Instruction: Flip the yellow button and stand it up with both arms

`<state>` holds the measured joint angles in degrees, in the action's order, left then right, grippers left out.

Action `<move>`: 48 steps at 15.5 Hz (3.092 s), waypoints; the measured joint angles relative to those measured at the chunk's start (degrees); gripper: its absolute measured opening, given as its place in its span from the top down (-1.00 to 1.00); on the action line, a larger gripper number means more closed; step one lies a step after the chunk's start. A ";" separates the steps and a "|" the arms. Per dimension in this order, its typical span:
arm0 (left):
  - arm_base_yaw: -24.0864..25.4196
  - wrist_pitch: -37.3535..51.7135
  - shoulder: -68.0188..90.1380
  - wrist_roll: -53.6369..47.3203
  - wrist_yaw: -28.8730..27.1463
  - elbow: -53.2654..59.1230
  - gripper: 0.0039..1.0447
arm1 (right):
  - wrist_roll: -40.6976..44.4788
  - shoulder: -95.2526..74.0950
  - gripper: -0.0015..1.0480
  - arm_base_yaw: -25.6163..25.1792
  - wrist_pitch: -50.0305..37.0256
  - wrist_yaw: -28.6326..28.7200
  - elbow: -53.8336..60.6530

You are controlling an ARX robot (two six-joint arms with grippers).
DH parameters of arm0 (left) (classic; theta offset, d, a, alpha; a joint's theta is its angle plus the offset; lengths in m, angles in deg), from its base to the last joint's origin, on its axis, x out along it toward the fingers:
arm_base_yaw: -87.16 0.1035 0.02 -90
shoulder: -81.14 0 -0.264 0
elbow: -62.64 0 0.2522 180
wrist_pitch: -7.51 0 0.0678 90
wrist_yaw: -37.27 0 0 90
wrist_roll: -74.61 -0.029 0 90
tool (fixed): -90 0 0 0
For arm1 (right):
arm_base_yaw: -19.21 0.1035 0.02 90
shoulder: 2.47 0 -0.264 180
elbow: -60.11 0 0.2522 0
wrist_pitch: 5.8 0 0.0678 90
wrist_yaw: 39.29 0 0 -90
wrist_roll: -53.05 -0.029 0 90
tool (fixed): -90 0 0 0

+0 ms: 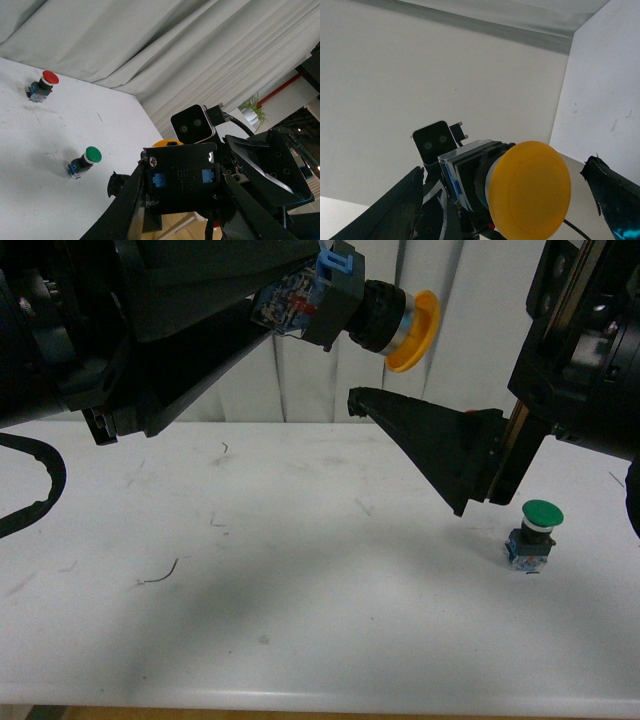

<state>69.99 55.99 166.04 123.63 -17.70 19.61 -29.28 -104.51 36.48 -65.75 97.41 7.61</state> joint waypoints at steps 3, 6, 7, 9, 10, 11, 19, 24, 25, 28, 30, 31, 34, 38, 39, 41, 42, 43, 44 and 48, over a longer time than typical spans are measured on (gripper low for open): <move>-0.09 0.37 0.02 0.00 0.00 0.00 0.35 | 0.13 0.13 -0.43 0.00 0.02 -0.85 -1.14; -0.26 0.81 0.00 0.07 0.02 -0.09 0.35 | 0.09 0.13 0.18 -0.04 0.52 -1.75 -1.42; -0.26 0.68 0.00 0.17 0.35 -0.09 0.35 | -0.13 0.15 0.26 -0.04 0.26 -1.97 -1.42; -0.26 0.37 0.00 0.37 0.50 -0.09 0.36 | -0.35 0.15 0.30 -0.04 0.20 -1.97 -1.44; -0.26 0.37 0.00 0.37 0.50 -0.09 0.36 | -0.37 0.15 0.30 -0.04 0.17 -2.01 -1.42; -0.26 0.33 0.00 0.37 0.50 -0.09 0.36 | -0.52 0.15 0.30 -0.09 0.20 -2.01 -1.44; -0.52 -0.26 0.00 0.07 0.17 -0.09 -0.20 | -0.70 0.15 0.31 -0.44 0.26 -1.40 -1.44; 1.36 0.28 -0.50 0.09 0.11 0.31 -0.87 | -0.79 0.15 0.31 -0.48 0.22 -1.31 -1.44; 2.78 -0.02 -1.44 0.09 0.44 0.76 -0.88 | -1.05 0.15 0.31 -0.59 0.22 -1.20 -1.44; 9.05 -4.63 -6.82 -0.83 3.02 1.92 -0.88 | -2.14 -0.13 0.31 -1.40 0.22 -0.52 -1.79; 13.68 -14.93 -12.68 -5.92 4.04 3.69 -0.88 | -3.21 -0.81 0.31 -2.36 0.22 0.13 -2.89; 15.74 -20.90 -16.52 -9.64 3.56 4.46 -0.88 | -3.65 -1.09 0.31 -2.78 0.31 0.31 -3.48; 18.95 -42.07 -38.66 -29.79 -5.14 6.82 -0.88 | -4.31 -1.79 0.31 -3.85 0.04 0.50 -4.96; 22.53 -63.58 -61.16 -51.71 -11.15 6.80 -0.86 | -4.66 -2.43 0.31 -4.17 0.20 0.50 -5.18; 18.45 -62.01 -64.74 -50.82 -22.51 7.74 -0.63 | -4.63 -2.49 0.31 -4.13 0.17 0.72 -5.20; 16.96 -60.92 -67.71 -50.16 -33.44 12.07 -0.23 | -4.61 -2.49 0.31 -4.15 0.13 0.92 -5.20; 17.42 -60.94 -68.37 -49.46 -35.17 15.30 0.03 | -4.61 -2.49 0.31 -4.15 0.15 0.87 -5.20; 17.22 -60.37 -69.42 -49.42 -35.06 17.09 0.27 | -4.59 -2.49 0.31 -4.07 0.33 0.85 -5.22; 17.14 -59.67 -70.84 -49.42 -35.04 18.01 0.50 | -4.55 -2.49 0.31 -3.78 0.15 0.81 -5.22; 17.16 -63.84 -78.51 -49.16 -35.08 21.00 0.97 | -4.02 -2.45 0.31 -3.72 0.13 0.83 -5.22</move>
<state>87.15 -7.85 87.53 74.47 -52.78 40.61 -33.30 -106.96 32.77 -65.62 98.24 2.38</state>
